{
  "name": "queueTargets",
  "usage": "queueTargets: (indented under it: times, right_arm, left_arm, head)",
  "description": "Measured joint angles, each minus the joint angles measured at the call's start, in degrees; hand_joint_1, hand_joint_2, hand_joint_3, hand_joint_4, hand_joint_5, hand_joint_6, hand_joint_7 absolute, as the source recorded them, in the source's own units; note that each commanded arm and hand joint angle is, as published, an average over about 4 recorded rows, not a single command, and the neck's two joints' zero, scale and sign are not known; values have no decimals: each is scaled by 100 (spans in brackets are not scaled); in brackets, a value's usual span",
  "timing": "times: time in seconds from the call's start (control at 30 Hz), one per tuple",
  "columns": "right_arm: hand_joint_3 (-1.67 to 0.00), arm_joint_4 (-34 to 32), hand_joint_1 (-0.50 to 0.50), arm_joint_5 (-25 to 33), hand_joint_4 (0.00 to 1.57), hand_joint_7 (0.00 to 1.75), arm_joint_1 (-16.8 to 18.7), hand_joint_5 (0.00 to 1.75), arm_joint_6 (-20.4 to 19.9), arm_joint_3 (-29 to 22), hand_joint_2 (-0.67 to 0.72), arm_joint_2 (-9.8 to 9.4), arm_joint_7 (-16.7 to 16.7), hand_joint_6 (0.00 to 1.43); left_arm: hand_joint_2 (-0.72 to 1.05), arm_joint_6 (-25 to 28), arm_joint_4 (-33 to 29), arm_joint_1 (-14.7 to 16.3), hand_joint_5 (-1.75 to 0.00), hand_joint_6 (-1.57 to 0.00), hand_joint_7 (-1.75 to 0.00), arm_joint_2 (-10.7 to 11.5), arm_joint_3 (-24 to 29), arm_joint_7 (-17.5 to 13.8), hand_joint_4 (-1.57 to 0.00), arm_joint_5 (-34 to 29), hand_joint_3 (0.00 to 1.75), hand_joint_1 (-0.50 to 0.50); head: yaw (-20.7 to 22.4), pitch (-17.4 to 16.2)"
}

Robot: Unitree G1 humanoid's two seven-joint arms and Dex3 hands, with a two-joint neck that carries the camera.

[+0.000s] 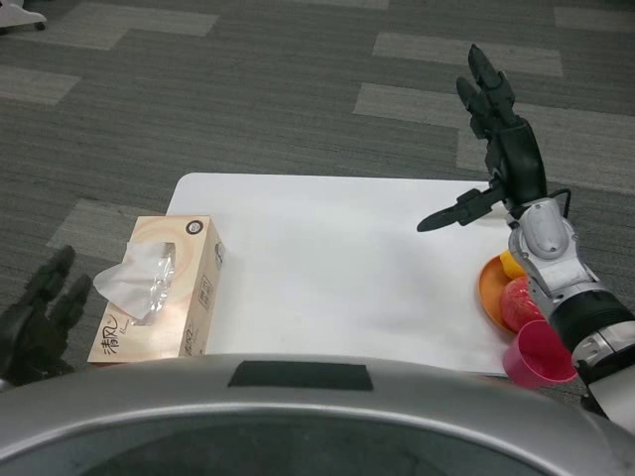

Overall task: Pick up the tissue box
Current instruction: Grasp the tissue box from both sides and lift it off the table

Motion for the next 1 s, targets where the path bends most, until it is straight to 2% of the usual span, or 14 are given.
queueTargets:
  times: [0.1,0.23,0.43,0.63,1.0]
  right_arm:
    - [-16,1,-46,0,0,0,1,0,0,-5,22,0,0,0]
    - [-14,3,-46,0,0,0,1,0,0,-7,22,0,0,0]
    - [-16,6,-46,0,0,0,2,0,0,-8,22,0,0,0]
    - [-16,6,-46,0,0,0,5,0,0,-12,22,2,0,0]
    - [-16,6,-46,0,0,0,6,0,0,-23,22,5,0,0]
  left_arm:
    - [-46,182,129,116,0,0,0,0,-42,-176,0,211,9,50]
    - [-46,217,382,174,0,0,0,-11,26,-218,0,403,9,50]
    - [-46,215,785,44,0,0,0,-45,82,-259,0,638,9,50]
    - [-46,207,1199,-218,0,0,0,-169,51,-274,0,743,9,50]
    - [-46,155,1259,-301,0,0,0,-324,-25,-262,0,805,9,50]
  head:
    - [2,-16]
    - [8,-20]
    - [-22,-34]
    - [-22,-29]
    - [19,-36]
